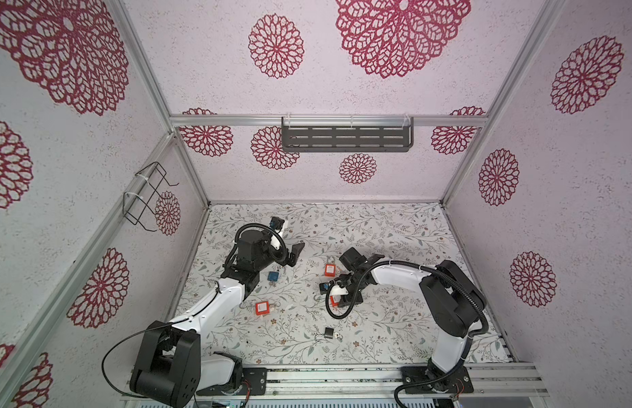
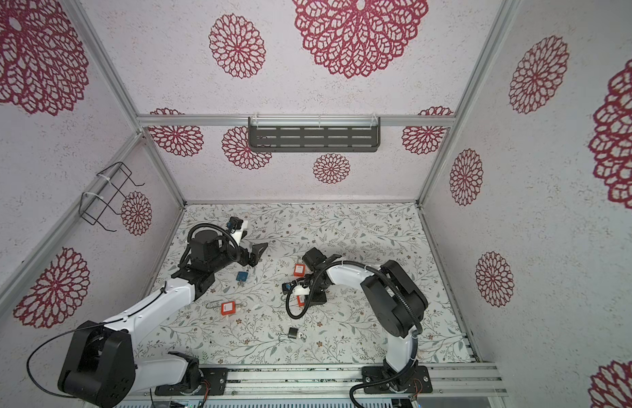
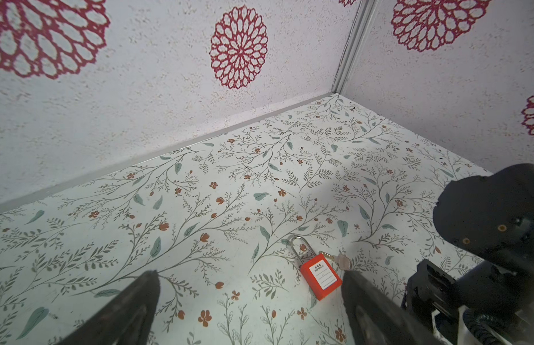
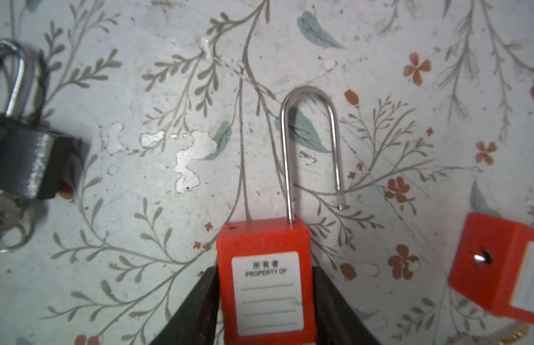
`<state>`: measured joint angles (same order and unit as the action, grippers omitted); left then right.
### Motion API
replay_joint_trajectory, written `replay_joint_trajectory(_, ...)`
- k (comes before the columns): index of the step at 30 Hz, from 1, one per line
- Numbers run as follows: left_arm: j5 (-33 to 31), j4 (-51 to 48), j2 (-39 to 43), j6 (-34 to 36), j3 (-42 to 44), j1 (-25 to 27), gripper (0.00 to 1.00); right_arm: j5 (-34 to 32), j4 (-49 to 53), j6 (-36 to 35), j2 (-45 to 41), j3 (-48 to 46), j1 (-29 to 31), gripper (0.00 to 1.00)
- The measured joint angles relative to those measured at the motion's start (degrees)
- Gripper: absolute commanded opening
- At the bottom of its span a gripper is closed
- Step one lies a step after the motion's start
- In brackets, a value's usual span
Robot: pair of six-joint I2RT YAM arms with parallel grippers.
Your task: Lock with the key
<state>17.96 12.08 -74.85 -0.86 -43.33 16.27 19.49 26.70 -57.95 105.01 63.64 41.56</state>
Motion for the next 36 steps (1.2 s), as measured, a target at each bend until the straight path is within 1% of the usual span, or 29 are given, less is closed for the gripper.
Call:
replay_joint_trajectory(4,0.42,0.0,0.33,0.0,0.0,0.0,0.99,0.0,-0.15,-0.04,0.0,0.0,0.26,0.39)
replay_joint_trajectory(6,0.94,-0.02,0.37,0.02,0.0,-0.02,0.98,0.04,-0.31,-0.35,0.0,0.0,0.39,0.37)
replay_joint_trajectory(9,3.78,-0.72,0.37,0.76,-0.02,-0.24,0.94,0.31,-0.33,-0.46,-0.02,0.0,0.48,0.34)
replay_joint_trajectory(11,6.36,-1.62,0.37,1.97,-0.2,-0.37,0.87,0.66,-0.26,-0.37,-0.17,0.0,0.5,0.3)
replay_joint_trajectory(12,7.82,-2.62,0.37,2.86,-0.55,-0.44,0.86,0.83,-0.26,-0.28,-0.46,0.0,0.5,0.28)
replay_joint_trajectory(16,12.61,-7.76,0.37,9.2,-3.43,-0.59,0.8,0.85,-0.68,1.03,-3.56,-0.35,0.46,0.27)
replay_joint_trajectory(20,17.73,-14.25,0.37,17.79,-8.0,-0.63,0.63,1.9,0.17,2.05,-9.81,-0.57,-0.74,0.26)
replay_joint_trajectory(21,18.91,-15.52,0.35,19.96,-8.9,-0.63,0.62,2.27,0.48,2.12,-11.39,-0.57,-1.22,0.26)
replay_joint_trajectory(23,21.29,-17.64,0.35,23.71,-10.16,-0.63,0.55,3.39,1.31,2.27,-14.99,-0.57,-2.89,0.26)
replay_joint_trajectory(26,24.72,-19.96,0.35,29.07,-10.6,-0.5,0.53,4.44,3.19,2.51,-18.71,-0.57,-5.4,0.26)
replay_joint_trajectory(29,26.86,-21.51,0.13,33.42,-10.6,0.22,0.52,4.83,4.52,2.54,-21.05,-0.63,-7.21,0.26)
replay_joint_trajectory(33,29.03,-23.19,-1.44,36.54,-11.61,1.73,0.49,4.7,4.55,2.51,-23.65,-1.4,-8.41,0.25)
replay_joint_trajectory(36,29.83,-24.48,-3.58,37.86,-13.7,3.43,0.49,4.52,4.46,2.49,-24.98,-1.36,-8.81,0.25)
